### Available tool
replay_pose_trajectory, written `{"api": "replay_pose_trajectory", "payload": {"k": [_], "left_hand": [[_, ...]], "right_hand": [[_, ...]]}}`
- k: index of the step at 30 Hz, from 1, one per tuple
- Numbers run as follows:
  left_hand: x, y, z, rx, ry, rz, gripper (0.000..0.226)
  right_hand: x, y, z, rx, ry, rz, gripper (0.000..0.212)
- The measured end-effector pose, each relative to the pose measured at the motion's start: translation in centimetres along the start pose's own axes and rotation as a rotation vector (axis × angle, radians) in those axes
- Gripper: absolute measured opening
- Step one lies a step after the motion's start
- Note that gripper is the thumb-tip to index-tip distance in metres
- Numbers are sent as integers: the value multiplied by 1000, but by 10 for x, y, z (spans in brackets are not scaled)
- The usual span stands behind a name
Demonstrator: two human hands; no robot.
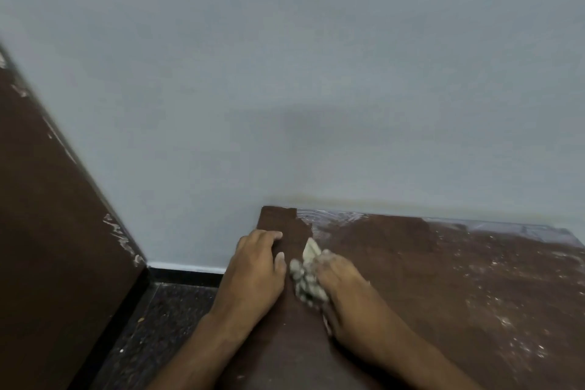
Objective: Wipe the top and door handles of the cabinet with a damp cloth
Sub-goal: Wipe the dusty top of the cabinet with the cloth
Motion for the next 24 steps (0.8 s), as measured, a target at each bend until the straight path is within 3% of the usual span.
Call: {"api": "replay_pose_trajectory", "payload": {"k": [2,4,8,13,17,20,24], "left_hand": [[-1,-1,3,-4,3,-13,35],[-1,0,3,-2,11,-14,35],[3,5,2,11,34,-10,35],[5,16,2,1,21,-6,31],[4,18,8,39,-20,-22,40],[2,17,11,38,-12,-13,41],[0,19,8,15,56,-1,39]], "right_hand": [[-4,0,3,43,-27,34,53],[4,19,-8,20,-20,23,47],[21,73,-28,-183,-48,-24,44],[5,99,-7,-59,-14,9,39],[6,122,-11,-241,-91,-32,44],[-2,124,-3,-132,-86,18,44],[12,114,-23,-136,-46,0,49]]}}
Point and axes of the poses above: each hand's wrist, its own y-axis towards the middle knuckle, its own x-axis out of the back of the hand, z = x × y, the point moved 3 cm from there along y, towards the middle knuckle, and after that the axes turned 10 degrees about z, right-handed, at the moved point
